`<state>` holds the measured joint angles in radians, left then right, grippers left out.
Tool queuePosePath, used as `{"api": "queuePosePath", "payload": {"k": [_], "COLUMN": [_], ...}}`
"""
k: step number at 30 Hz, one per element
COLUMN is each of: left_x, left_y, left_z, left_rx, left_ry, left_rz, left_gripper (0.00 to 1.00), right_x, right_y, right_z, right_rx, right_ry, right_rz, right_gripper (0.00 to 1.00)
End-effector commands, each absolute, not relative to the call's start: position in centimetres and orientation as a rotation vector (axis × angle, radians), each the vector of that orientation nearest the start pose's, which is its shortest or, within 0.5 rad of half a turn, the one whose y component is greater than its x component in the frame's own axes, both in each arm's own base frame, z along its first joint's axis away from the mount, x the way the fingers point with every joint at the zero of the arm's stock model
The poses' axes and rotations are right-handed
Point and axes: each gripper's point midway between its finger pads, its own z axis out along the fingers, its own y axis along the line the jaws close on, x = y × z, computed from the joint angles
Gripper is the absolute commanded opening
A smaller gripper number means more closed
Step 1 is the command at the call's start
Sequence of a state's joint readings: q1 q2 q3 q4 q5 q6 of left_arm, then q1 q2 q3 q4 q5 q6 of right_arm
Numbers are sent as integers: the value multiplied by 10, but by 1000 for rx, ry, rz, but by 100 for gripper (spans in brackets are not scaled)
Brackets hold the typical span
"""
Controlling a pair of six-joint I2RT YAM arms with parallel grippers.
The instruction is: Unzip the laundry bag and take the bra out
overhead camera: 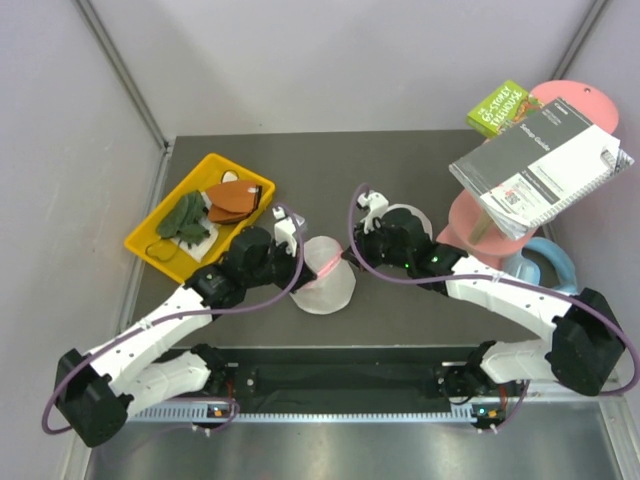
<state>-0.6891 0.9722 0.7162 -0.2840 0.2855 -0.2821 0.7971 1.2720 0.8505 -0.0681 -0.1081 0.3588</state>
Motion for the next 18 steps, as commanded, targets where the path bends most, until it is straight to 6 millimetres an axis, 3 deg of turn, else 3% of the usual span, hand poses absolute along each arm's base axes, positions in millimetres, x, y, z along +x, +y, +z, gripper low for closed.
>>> {"api": "queuePosePath", "payload": {"k": [1,2,3,6,11,18], "left_x": [199,201,203,209,221,222], "left_y": [-239,-239,-240,-245,-256,-258], "left_z": [172,177,179,188,209,193], "left_rx": [616,611,607,604,593,599], "left_ry": [2126,2117,2113,2090,2022,2064], "left_rz": [-844,-843,-839,-844,-871,-870], "left_gripper": [7,16,39,63,68,66], "right_x": [255,253,251,242,221,201], "right_y": [306,306,307,310,324,348], "right_z": [180,183,183,187,189,196], "right_rx": [-556,-557,-563,-581,-634,-671], "right_ry": [2040,2032,2032,2022,2020,1999], "right_rz": [829,836,843,861,902,975], "right_gripper": [0,0,0,0,0,0]}}
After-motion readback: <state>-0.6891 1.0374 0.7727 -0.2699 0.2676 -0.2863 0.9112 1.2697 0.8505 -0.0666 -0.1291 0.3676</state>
